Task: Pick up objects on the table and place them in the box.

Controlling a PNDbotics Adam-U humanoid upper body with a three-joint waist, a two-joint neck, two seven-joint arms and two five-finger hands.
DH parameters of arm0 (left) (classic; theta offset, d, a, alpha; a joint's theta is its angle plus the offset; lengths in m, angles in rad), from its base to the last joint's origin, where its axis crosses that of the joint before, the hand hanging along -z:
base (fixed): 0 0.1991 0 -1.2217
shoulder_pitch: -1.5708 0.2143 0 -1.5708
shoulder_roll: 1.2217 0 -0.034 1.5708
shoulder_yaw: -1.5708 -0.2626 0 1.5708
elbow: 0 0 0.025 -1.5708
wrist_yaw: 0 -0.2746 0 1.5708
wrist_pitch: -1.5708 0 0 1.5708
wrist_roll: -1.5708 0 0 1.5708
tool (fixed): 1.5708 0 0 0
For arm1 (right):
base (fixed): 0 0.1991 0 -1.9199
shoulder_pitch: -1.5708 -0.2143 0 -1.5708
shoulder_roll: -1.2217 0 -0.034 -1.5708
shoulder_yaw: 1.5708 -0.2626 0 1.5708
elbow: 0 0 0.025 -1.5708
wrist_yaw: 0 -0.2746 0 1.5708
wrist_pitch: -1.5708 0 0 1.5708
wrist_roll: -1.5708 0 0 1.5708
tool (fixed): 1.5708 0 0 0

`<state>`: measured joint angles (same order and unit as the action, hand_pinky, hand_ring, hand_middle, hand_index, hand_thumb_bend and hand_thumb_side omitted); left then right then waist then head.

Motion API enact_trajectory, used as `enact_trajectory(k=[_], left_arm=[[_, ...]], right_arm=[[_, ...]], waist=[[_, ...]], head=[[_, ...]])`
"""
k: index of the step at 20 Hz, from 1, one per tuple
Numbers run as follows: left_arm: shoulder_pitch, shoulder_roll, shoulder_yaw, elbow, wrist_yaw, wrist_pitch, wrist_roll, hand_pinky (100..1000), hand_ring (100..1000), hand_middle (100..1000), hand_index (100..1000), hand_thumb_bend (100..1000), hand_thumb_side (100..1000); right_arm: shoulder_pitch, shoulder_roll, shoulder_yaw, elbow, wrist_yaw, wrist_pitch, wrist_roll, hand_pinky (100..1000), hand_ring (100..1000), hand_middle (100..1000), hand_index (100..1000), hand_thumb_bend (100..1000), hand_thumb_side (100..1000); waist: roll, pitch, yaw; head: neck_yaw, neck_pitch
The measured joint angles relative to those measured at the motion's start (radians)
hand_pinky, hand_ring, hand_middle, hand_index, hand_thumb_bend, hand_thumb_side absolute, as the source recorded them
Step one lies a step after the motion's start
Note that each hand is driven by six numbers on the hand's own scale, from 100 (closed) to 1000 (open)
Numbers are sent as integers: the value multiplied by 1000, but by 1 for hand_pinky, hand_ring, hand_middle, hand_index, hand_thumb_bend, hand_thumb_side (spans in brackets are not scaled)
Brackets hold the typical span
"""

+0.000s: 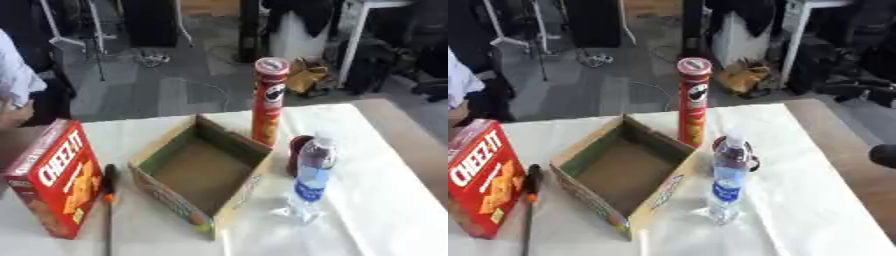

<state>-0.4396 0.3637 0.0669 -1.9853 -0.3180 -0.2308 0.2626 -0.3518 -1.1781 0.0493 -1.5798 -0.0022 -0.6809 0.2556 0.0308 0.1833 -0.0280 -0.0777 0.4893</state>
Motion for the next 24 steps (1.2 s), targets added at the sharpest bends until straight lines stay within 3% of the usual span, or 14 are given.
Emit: enact_trajectory(k=[7,16,18,19,20,22,23,24], left_arm=[[-3,-5,-5,0,4,1,-6,1000,974,894,902,100,1000],[-3,-9,-6,0,6,1,-6,1000,973,893,902,100,1000],[-3,-9,-6,0,7,1,-6,1000,973,893,902,100,1000],[-3,-9,-6,0,7,1,-6,1000,973,893,902,100,1000],[-3,-9,-6,0,7,1,-6,1000,973,893,902,100,1000],[-3,-9,-6,0,7,1,-6,1000,973,893,902,100,1000],[-3,-9,-5,0,7,1,-6,1000,973,893,902,100,1000],[-3,-10,-5,0,7,1,-6,1000,973,893,902,100,1000]], right_arm=[[-110,25,16,95,-50,-9,115,868,1000,944,1000,560,1000],[-146,43,33,79,-115,-4,146,870,1000,945,1000,549,1000],[-154,56,32,69,-147,3,147,863,1000,936,1000,508,1000],[-160,70,29,62,-181,14,144,859,1000,930,1000,409,1000],[-166,87,22,52,-229,31,139,859,1000,930,1000,409,1000],[-178,120,3,21,-355,77,126,845,1000,915,1000,259,1000],[-180,134,-10,4,-430,103,113,831,1000,906,1000,126,1000],[-181,144,-23,-12,-506,128,98,831,1000,906,1000,126,1000]], waist=[[-2,0,10],[0,-1,11],[2,-1,10],[3,-1,9],[3,-2,8],[5,-2,6],[5,-2,5],[5,-2,3]], head=[[-28,0],[-52,0],[-55,-1],[-55,-1],[-55,-1],[-54,-2],[-53,-2],[-52,-2]])
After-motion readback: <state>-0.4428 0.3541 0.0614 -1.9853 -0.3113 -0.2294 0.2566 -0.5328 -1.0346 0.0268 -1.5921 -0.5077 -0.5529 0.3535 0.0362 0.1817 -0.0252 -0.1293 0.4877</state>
